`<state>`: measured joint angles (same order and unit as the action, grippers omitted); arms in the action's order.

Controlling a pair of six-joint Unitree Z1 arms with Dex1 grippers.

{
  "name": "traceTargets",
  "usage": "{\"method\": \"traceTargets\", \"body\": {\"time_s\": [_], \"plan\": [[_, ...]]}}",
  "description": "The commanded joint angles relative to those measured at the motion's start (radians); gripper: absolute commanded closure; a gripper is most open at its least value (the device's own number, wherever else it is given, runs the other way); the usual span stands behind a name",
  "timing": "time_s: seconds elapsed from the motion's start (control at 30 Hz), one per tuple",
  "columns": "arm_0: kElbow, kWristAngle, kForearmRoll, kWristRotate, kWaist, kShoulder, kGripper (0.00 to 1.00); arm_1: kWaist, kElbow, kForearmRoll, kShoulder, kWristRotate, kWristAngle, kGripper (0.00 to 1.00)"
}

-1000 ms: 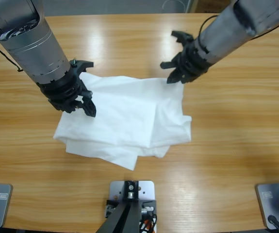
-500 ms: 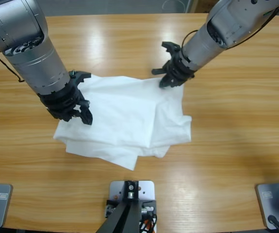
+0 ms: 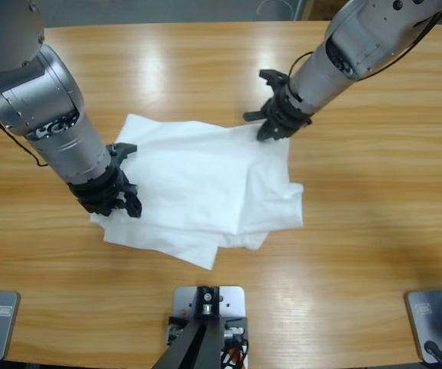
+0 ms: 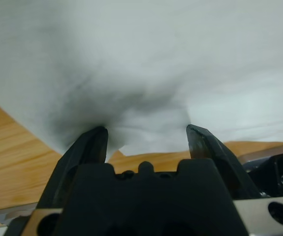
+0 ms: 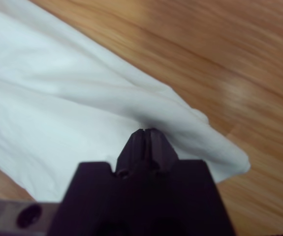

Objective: Fold clothes

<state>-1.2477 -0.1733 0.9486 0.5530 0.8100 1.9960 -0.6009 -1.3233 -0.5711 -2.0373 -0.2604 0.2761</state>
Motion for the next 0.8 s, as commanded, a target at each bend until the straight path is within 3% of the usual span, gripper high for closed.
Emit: {"method": "traceTargets", "body": {"time_s": [0.03, 0.37, 0.43, 0.67, 0.7, 0.73, 0.8], "plan": [[0.117, 0.033, -0.029, 0.035, -0.069, -0.004, 0.372, -0.012, 0.014, -0.012, -0.065, 0.001, -0.018, 1.000], [0.140, 0.053, -0.028, 0.024, -0.144, -0.121, 0.370, -0.012, 0.018, 0.004, -0.092, 0.017, -0.027, 1.000], [0.126, 0.046, -0.023, 0.027, -0.144, -0.150, 0.261, -0.011, 0.018, 0.003, -0.078, 0.019, -0.037, 1.000], [0.183, 0.050, 0.001, 0.029, -0.153, -0.211, 0.246, -0.010, 0.000, -0.016, 0.049, 0.073, -0.088, 1.000], [0.179, 0.061, -0.002, 0.030, -0.163, -0.241, 0.246, -0.010, -0.003, -0.018, 0.086, 0.090, -0.084, 0.944], [0.164, 0.072, -0.007, 0.028, -0.179, -0.268, 0.247, -0.010, -0.023, -0.046, 0.140, 0.095, -0.078, 0.666], [0.093, 0.072, -0.010, 0.006, -0.226, -0.294, 0.250, -0.018, -0.056, -0.115, 0.213, 0.086, -0.033, 0.633]]}}
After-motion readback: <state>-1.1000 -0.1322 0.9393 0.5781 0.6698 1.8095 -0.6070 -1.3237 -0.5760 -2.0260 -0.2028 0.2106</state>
